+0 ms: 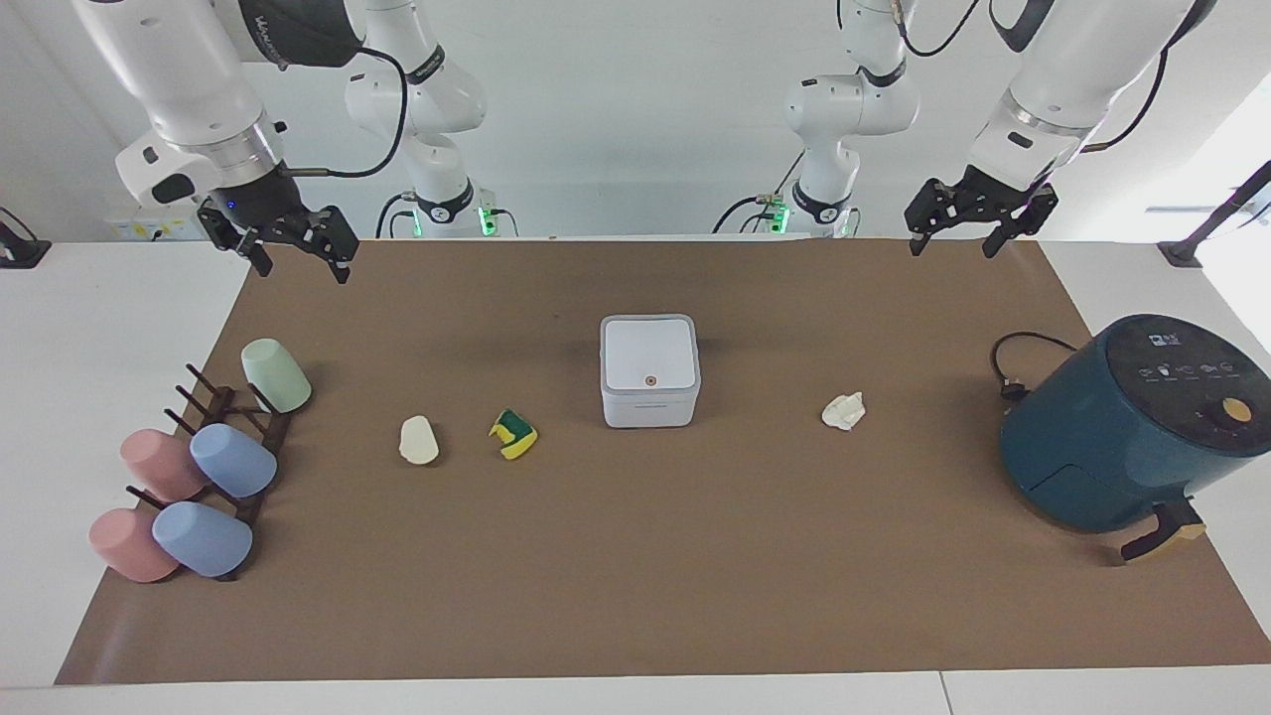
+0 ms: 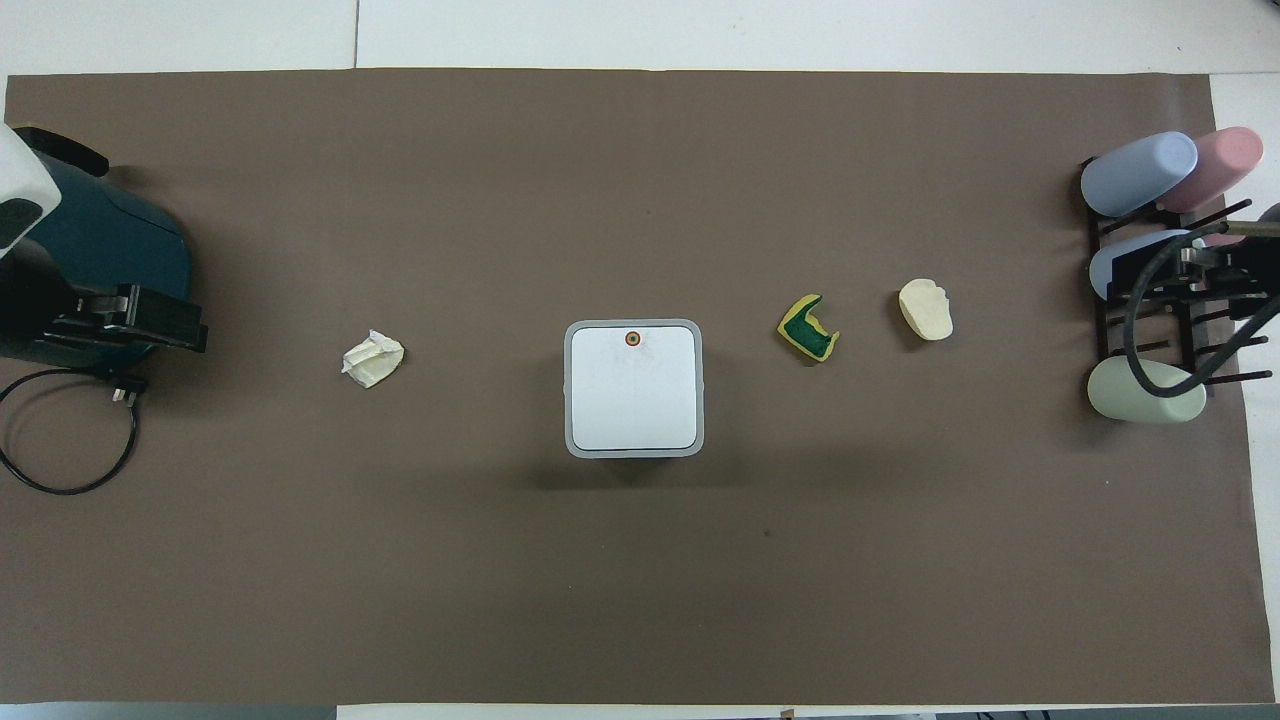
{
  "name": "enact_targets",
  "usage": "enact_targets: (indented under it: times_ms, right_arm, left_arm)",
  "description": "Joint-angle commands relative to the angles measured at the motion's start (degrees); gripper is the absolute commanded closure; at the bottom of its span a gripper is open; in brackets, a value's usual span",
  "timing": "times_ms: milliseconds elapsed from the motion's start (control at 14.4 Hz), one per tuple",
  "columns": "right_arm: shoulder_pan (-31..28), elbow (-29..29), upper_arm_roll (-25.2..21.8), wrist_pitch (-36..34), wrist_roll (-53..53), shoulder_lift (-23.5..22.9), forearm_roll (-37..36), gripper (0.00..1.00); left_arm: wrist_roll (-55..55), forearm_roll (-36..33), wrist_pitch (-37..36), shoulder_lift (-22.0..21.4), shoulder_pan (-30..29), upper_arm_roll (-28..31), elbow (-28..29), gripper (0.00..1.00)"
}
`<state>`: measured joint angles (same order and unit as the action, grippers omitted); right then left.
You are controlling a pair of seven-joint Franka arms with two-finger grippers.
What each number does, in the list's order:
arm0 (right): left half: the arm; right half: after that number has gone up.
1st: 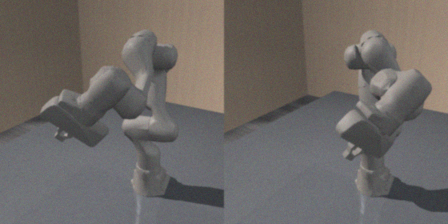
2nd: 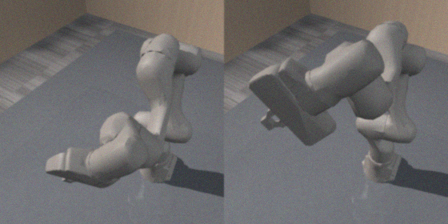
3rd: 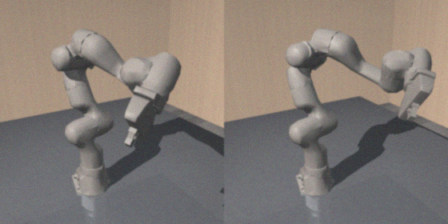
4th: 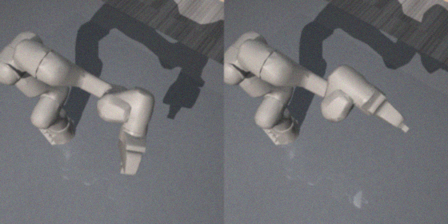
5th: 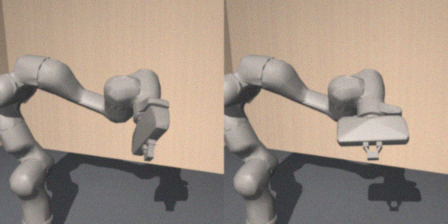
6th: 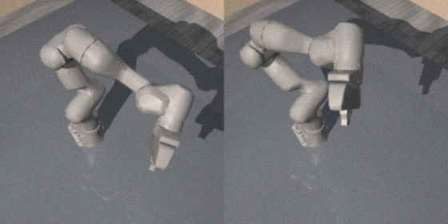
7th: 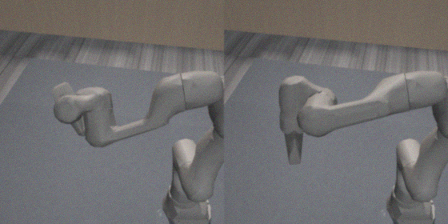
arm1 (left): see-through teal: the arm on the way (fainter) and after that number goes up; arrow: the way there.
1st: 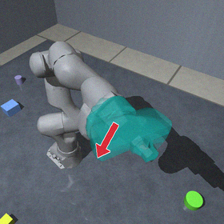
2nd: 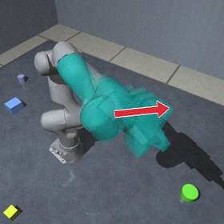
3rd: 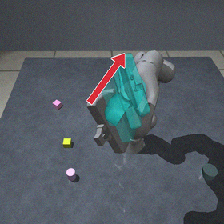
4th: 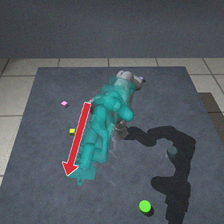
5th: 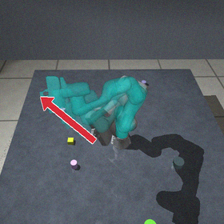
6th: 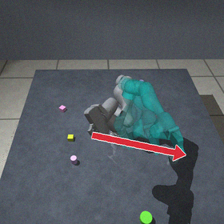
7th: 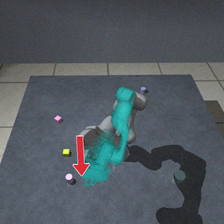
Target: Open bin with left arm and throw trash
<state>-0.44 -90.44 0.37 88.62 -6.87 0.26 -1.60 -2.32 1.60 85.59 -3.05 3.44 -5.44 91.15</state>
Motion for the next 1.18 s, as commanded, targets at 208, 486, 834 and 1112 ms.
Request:
enact_targets:
  times_ms: [208, 486, 834, 1112]
  right_arm:
    - [-1.05, -0.88, 0.51, 0.50, 0.72, 0.62, -0.07, 0.00]
    - [-1.05, -0.97, 0.51, 0.32, 0.89, 0.71, -0.07, 0.00]
    - [-1.05, -0.88, 0.51, 0.24, 1.25, 0.80, -0.07, 0.00]
    - [-0.96, -1.14, 0.51, -1.17, 1.42, 0.97, -0.07, 0.00]
  left_arm:
    - [0.39, -0.63, 0.90, -0.73, -0.19, -0.19, 1.13, 0.00]
    - [-0.05, -0.63, 1.07, -0.73, -0.19, -0.19, 1.13, 0.00]
    - [-3.81, -0.37, 4.59, -0.29, 1.13, -0.54, 1.13, 0.70]
    - [-12.94, 0.33, 7.65, 2.94, 10.07, -0.63, 0.87, 1.00]
